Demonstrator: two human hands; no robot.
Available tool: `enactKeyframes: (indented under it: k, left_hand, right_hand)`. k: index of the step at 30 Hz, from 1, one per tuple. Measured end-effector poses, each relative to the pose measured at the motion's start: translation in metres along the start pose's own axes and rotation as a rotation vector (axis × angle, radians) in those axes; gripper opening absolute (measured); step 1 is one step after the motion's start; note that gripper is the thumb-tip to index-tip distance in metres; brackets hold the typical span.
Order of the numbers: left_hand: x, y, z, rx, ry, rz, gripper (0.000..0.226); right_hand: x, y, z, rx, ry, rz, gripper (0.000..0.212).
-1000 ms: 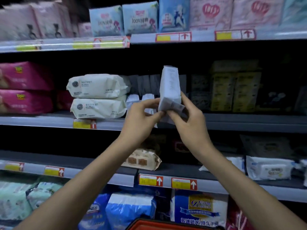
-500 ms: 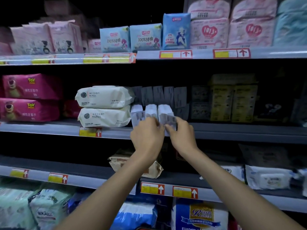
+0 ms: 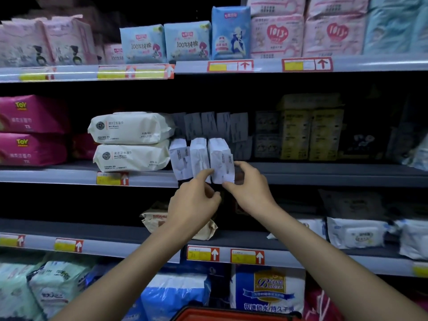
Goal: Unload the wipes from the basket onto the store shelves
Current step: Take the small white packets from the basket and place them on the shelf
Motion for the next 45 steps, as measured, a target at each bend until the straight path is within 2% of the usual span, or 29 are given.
enactKeyframes:
  k: [7,13,17,23,27,31,34,39,42,43,45]
  left_hand:
    - [0.035,-0.031,-0.021,0.083,0.058,-0.158,0.074]
    - [0.083,-0.079,-0.047,0.205,0.355,-0.312,0.085]
    - [0.125,-0.121,-0.072,0.215,0.442,-0.434,0.099]
    - [0.19,-0.186,-0.112,0.223,0.511,-0.624,0.098]
    - [0.234,-0.226,-0.138,0.194,0.548,-0.801,0.093]
    - [0.276,-0.265,-0.168,0.107,0.562,-0.982,0.082]
    - [0.301,-0.294,-0.196,-0.024,0.567,-1.119,0.082]
    - [0.334,-0.33,-0.232,-0.417,0.523,-1.221,0.102]
    - [0.357,-0.343,-0.256,-0.513,0.54,-1.222,0.111]
    - [0.363,-0.347,-0.259,-0.528,0.53,-1.238,0.106]
    - [0.369,-0.355,-0.259,-0.632,0.469,-1.262,0.078]
  right_hand:
    - [-0.006,-0.054,0.038,0.024,-0.144,-0.108,0.072]
    - [0.001,-0.114,0.095,0.053,-0.356,-0.348,0.093]
    - [0.014,-0.159,0.151,0.122,-0.43,-0.491,0.103]
    - [0.035,-0.237,0.238,0.214,-0.566,-0.726,0.102]
    - [0.052,-0.288,0.289,0.277,-0.679,-0.944,0.098]
    - [0.072,-0.328,0.312,0.217,-0.853,-1.154,0.087]
    - [0.083,-0.348,0.322,0.207,-0.862,-1.271,0.082]
    - [0.084,-0.355,0.326,0.17,-0.885,-1.296,0.075]
    - [0.086,-0.356,0.324,0.135,-0.912,-1.299,0.07]
    - [0.086,-0.356,0.324,0.127,-0.912,-1.301,0.068]
    - [0.087,-0.358,0.324,0.121,-0.912,-1.306,0.066]
Point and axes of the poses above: each hand's wrist, its own y-axis towards the middle knuckle, its own x-axis out of the palm, z = x × y, the point moved 8 cm from there along y, towards the middle knuckle, and after that the axes turned 3 degrees about y, right-handed, at the moved point
